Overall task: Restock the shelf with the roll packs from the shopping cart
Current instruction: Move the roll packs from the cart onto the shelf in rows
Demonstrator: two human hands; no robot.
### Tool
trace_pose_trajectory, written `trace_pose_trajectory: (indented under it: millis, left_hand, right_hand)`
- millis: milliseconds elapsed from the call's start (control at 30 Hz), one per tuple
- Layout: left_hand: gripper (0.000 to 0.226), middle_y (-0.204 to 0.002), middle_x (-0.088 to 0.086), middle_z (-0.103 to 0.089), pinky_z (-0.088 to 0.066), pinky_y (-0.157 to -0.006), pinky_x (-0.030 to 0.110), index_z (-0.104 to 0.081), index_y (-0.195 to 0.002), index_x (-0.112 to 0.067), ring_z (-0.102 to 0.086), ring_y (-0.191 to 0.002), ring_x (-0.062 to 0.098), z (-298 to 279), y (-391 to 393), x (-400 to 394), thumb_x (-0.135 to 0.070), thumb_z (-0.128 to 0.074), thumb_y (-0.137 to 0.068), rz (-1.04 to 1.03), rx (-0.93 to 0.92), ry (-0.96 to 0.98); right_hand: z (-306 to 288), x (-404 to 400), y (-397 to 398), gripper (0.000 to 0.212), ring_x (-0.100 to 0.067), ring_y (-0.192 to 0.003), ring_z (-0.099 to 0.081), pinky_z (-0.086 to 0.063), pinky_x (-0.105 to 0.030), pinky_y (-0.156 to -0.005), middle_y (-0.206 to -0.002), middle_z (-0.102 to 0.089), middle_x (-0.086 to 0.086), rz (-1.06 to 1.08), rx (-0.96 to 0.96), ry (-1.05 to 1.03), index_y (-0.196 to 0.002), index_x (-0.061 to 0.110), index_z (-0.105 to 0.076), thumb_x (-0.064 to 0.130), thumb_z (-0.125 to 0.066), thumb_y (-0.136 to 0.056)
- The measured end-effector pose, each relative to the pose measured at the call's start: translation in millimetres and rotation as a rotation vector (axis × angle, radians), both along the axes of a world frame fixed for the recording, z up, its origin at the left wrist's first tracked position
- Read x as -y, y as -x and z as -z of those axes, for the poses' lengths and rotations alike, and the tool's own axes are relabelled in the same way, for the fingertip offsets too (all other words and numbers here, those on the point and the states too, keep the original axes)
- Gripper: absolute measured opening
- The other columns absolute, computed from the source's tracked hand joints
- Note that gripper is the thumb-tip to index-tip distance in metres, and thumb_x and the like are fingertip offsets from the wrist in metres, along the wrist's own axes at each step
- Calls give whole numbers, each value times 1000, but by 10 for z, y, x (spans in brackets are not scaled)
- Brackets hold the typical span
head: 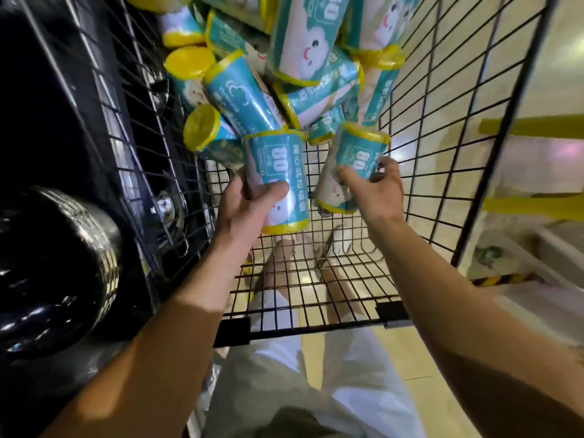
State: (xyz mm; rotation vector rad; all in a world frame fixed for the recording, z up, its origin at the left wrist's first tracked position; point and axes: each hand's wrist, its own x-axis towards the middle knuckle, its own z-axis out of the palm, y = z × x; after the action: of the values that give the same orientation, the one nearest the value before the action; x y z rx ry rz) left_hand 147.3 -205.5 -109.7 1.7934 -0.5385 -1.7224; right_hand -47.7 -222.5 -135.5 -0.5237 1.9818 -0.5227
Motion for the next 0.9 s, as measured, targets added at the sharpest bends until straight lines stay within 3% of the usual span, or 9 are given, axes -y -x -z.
trace_pose_trajectory:
  millis: [100,167,267,333,433,500,633,767,900]
  left_hand:
    - [50,-89,-25,-73,-53,-84,32,-56,-104,-36,-69,-88,2,-292,-11,-20,-40,-78,-59,-38,-23,-10]
    - [60,-92,-19,-74,-51,-81,31,-59,-109,-30,-69,-85,3,-547,11,-45,-46,-76,-53,-58,-40,22]
    - [65,-101,-7,-74,-52,-86,39,-64,-113,-24,-68,-91,11,-968,67,-120,-48,-75,-53,-116,-51,68]
    - [51,-95,-10,-75,-52,-88,41,-66,-105,-26,-68,-90,10,-1223,105,-212,-41,-76,-57,-168,-78,104]
    - [55,-87,-16,-74,-53,-75,24,-60,-113,-22,-68,-82,1,-1598,217,-370,-26,-77,-61,-241,-97,234]
    - [69,-96,-12,-73,-53,-73,19,-50,-130,-14,-69,-87,2,-1822,307,-493,-11,-74,-65,-286,-77,337]
    - [87,-137,14,-60,-56,-83,30,-36,-147,-9,-64,-117,22,-2177,476,-809,-1,-76,-70,-317,-42,476]
    - [85,-127,7,-67,-58,-85,35,-40,-144,-17,-67,-114,23,-2473,765,-1313,-11,-78,-68,-429,19,507]
    - [79,-122,11,-68,-57,-81,37,-43,-141,-13,-68,-109,28,-2659,1018,-1922,1,-74,-70,-615,62,534]
  right_hand:
    - [-553,-122,-12,56,-23,-89,-73,-62,-43,-77,-109,-68,-11,-64,182,11,-125,20,-57,35,-80,-76]
    - [-903,-196,-29,60,-26,-93,-73,-61,-49,-82,-113,-68,-11,-123,240,24,-119,24,-61,46,-78,-66]
    - [-1377,-275,-29,53,-21,-97,-72,-59,-46,-87,-110,-72,-3,-182,312,91,-118,25,-63,48,-75,-72]
    - [-1668,-303,3,48,-11,-90,-72,-58,-33,-77,-105,-73,4,-214,342,149,-121,25,-60,44,-71,-78]
    - [-2057,-310,77,61,-2,-81,-69,-54,-19,-67,-103,-69,7,-340,419,206,-131,22,-49,35,-71,-76]
    - [-2259,-336,126,71,-6,-88,-71,-57,-26,-68,-112,-69,5,-421,438,217,-137,22,-44,27,-77,-74]
    - [-2514,-435,271,64,-13,-85,-73,-60,-58,-72,-106,-72,6,-568,388,323,-132,30,-48,28,-80,-77]
    - [-2652,-629,487,65,-15,-97,-72,-60,-46,-87,-111,-72,6,-644,469,390,-129,27,-49,29,-77,-71]
    - [-2764,-892,647,57,-18,-96,-72,-60,-48,-86,-109,-72,4,-775,527,397,-123,30,-53,29,-76,-71]
